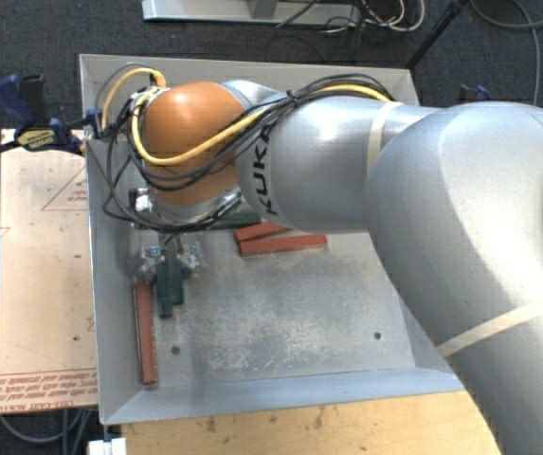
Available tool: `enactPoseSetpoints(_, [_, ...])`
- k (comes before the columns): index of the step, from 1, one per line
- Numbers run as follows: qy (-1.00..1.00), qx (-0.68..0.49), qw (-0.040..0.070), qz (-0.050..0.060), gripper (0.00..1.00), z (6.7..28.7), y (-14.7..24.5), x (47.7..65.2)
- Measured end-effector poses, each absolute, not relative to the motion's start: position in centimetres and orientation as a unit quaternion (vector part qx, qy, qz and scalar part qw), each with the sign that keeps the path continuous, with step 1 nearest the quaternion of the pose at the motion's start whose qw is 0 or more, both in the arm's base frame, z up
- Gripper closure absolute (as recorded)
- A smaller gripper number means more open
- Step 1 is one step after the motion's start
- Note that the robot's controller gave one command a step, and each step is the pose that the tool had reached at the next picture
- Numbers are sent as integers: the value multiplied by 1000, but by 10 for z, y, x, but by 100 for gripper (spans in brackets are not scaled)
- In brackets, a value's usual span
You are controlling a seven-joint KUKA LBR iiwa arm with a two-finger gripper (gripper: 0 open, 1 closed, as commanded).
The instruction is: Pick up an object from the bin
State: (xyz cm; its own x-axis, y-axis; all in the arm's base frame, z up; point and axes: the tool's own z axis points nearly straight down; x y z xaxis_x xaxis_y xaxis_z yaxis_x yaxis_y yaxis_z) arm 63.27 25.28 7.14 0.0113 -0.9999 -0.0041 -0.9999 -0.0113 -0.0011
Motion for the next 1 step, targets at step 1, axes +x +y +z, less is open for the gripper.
enactPoseSetpoints(1, [704,-710,6,-1,100,175,255,635])
